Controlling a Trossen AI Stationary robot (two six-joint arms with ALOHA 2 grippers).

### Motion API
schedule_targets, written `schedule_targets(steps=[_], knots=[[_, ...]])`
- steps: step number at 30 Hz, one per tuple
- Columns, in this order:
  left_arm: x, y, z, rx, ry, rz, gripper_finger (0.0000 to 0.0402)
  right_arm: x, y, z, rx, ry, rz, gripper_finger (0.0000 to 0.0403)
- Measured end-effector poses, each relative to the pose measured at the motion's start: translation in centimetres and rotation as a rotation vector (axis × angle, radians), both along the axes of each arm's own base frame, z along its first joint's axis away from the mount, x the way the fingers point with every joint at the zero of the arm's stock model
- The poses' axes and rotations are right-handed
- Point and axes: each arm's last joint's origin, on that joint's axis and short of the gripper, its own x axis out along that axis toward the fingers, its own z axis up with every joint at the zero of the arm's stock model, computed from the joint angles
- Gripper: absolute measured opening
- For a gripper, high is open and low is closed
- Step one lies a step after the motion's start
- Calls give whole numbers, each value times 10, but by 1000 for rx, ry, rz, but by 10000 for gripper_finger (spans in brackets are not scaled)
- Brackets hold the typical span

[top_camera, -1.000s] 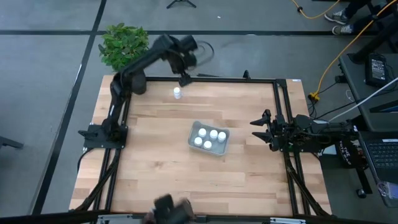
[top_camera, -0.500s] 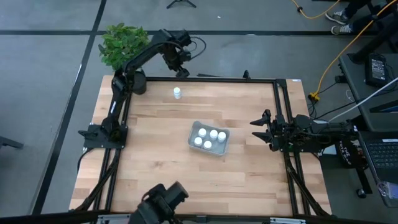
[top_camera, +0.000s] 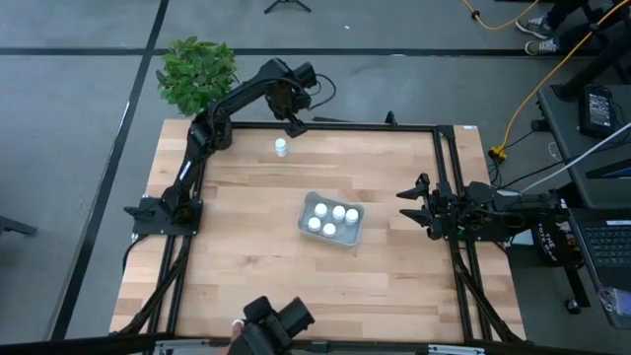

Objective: Pick and place pill bottles into a basket
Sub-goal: Put the white large pill bottle into the bin

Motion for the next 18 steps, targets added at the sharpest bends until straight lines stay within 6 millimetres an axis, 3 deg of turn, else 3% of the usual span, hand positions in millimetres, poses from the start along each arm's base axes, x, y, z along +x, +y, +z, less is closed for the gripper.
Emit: schedule_targets(steps=[8, 12, 18], knots=[[-2, -7, -7, -28, 27, -5, 354, 0, 0, 0, 0, 0, 0, 245], [-32, -36, -14, -101, 114, -25, 353, 0, 0, 0, 0, 0, 0, 245], [-67, -65, -20, -27, 19, -27, 352, 0, 0, 0, 0, 0, 0, 245]])
